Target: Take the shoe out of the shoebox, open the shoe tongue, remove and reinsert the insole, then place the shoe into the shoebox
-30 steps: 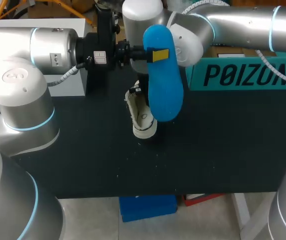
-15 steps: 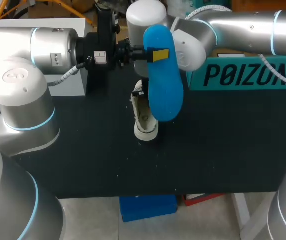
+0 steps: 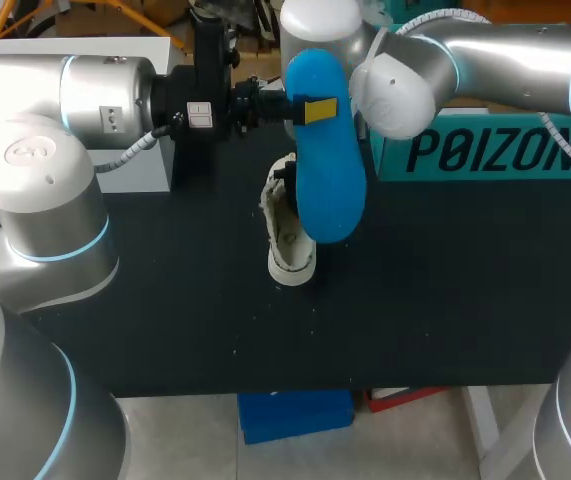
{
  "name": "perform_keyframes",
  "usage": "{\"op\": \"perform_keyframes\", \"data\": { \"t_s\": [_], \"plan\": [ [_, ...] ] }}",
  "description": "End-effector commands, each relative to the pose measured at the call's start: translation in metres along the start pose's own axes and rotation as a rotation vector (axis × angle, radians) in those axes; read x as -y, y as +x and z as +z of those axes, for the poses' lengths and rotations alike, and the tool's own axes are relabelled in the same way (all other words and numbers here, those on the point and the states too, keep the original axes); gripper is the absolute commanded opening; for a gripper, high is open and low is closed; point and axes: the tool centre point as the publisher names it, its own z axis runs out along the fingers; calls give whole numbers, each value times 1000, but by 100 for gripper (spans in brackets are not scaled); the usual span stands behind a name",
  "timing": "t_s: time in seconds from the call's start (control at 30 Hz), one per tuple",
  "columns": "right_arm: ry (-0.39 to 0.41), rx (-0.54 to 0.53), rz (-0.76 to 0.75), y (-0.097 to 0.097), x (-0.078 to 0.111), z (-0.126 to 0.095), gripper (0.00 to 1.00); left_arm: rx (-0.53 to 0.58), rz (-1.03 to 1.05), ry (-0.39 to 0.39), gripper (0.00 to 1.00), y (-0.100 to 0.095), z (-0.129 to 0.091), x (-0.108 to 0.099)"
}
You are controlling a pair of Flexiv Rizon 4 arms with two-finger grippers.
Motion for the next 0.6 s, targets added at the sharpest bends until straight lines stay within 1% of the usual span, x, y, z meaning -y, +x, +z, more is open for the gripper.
{"op": "perform_keyframes", "data": {
  "t_s": [0.03,0.13,0.3,0.33,0.43,0.5,0.6],
  "plan": [
    [-27,-93,7,-17,9,-21,100,3,1,2,0,0,2,-1],
    [-39,-157,11,-21,10,-31,100,3,1,2,0,0,2,-1],
    [-51,-304,30,-27,12,-47,100,3,1,2,0,0,2,-1],
    [-56,-316,27,-27,12,-50,100,3,1,2,0,0,2,-1],
    [-71,-360,16,-26,13,-60,100,3,1,2,0,0,2,-1],
    [-75,-432,11,-25,14,-67,100,3,1,2,0,0,2,-1],
    [-89,-490,-5,-23,16,-77,100,3,1,2,0,0,2,-1]
  ]
}}
